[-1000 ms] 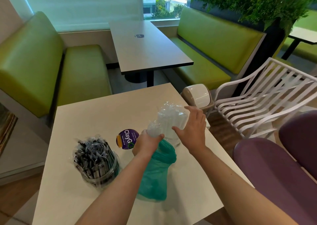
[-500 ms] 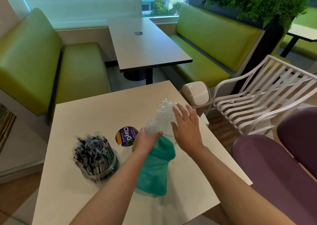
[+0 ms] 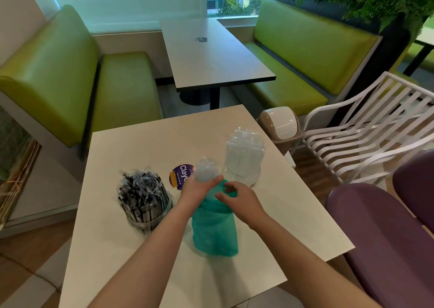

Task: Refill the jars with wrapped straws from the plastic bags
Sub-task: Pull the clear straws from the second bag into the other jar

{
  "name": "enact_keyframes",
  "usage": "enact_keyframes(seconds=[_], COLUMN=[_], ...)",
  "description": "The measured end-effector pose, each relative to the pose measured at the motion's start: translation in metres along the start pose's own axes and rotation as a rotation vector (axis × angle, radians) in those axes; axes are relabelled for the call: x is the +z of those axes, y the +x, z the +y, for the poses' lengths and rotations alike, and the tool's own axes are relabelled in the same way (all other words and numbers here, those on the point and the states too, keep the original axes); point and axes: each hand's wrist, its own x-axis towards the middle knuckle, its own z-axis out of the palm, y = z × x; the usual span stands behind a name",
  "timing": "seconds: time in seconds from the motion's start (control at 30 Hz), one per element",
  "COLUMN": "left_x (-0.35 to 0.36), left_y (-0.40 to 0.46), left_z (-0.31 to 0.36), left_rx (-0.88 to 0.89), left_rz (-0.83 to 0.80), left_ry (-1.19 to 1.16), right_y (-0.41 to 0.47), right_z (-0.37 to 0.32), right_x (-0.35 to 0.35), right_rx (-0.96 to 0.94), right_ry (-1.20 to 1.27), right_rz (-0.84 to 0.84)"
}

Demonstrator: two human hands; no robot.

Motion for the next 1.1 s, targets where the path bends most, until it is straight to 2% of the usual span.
enact_keyframes(seconds=[0.1, 0.37, 0.53, 0.87, 1.0, 1.1], left_x=[-0.002, -0.008, -0.005, -0.001, 0.003, 0.007], left_y=[-0.004, -0.011, -0.009, -0.007, -0.001, 0.004], left_z=[-0.001, -0.005, -0.006, -0.003, -0.002, -0.002], left_rx=[-0.017, -0.028, -0.05, -0.021, 0.005, 0.052], left_rz=[-0.058, -0.23, -0.187, -0.18, -0.1, -0.065], left_ry=[-0.096, -0.132, -0.191, -0.131, -0.065, 0.072], right_y=[0.003, 0.008, 0.008, 0.013, 0.015, 0.017], right_z=[0.005, 0.014, 0.016, 0.02, 0.015, 0.002], right_x=[0.007, 0.006, 0.001, -0.008, -0.014, -0.027], right_rx=[0.032, 0.045, 0.068, 0.127, 0.045, -0.047], right_ry=[0.096, 0.166, 0.308, 0.357, 0.3, 0.23], right_rz=[-0.08, -0.079, -0.131, -0.145, -0.066, 0.027])
